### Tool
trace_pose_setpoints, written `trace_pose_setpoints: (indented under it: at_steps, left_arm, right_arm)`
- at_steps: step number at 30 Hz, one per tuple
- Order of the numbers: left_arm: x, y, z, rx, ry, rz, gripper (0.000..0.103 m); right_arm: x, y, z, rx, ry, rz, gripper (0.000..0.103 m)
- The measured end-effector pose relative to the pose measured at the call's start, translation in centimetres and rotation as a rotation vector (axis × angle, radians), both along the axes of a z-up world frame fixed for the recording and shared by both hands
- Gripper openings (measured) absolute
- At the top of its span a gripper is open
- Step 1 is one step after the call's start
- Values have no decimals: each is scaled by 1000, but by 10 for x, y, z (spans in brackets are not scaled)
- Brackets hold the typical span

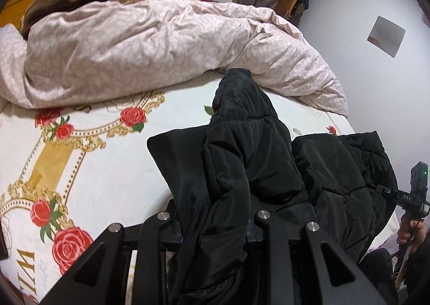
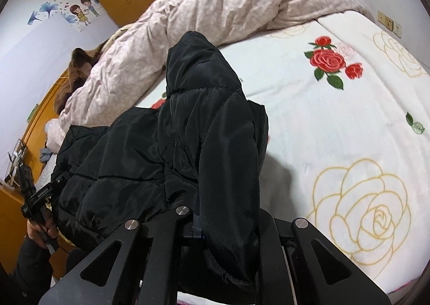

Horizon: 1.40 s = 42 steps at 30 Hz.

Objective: Fold large clothes
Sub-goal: 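Lift the grasped jacket end with both tools and fold it over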

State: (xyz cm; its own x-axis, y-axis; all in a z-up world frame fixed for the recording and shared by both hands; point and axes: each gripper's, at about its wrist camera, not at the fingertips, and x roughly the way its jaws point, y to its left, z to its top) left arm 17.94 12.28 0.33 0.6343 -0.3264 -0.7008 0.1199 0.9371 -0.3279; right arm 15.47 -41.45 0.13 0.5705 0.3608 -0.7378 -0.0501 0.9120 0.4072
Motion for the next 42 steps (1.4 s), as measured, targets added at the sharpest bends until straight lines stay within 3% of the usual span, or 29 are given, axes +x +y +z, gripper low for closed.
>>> trace_pose_setpoints:
  at_steps: [8, 12, 15, 17, 19, 25, 29, 32, 37, 41, 42]
  left_arm:
    - [20, -3, 24, 9, -63, -24, 28]
    - [37, 10, -1, -11, -3, 1, 29]
    - [42, 19, -38, 8, 81, 31, 30]
    - [41, 27, -62, 3, 126, 59, 32]
    - [38, 34, -79, -15, 153, 83, 34]
    - [34, 33, -99, 0, 165, 94, 37]
    - [38, 33, -109, 0, 185, 101, 40]
    - [42, 35, -115, -4, 195, 98, 44]
    - [48, 36, -127, -22, 220, 95, 49]
    - [49, 35, -126, -21, 226, 93, 47]
    - [49, 35, -123, -23, 226, 89, 42]
  right_arm:
    - [16, 9, 35, -14, -78, 39, 8]
    - [41, 8, 4, -24, 24, 35, 12]
    - [55, 10, -37, -62, 130, 19, 27]
    - [55, 9, -56, -76, 149, -5, 56]
    - [51, 2, -67, -64, 141, -46, 67]
    - [60, -18, -95, 62, 201, -49, 75]
    - [78, -23, -121, 136, 257, -38, 93]
    - [86, -29, -139, 189, 273, -26, 100]
    - [92, -22, -143, 182, 265, 5, 100]
    - [91, -14, -129, 203, 228, 52, 49]
    - [90, -10, -125, 187, 218, 61, 44]
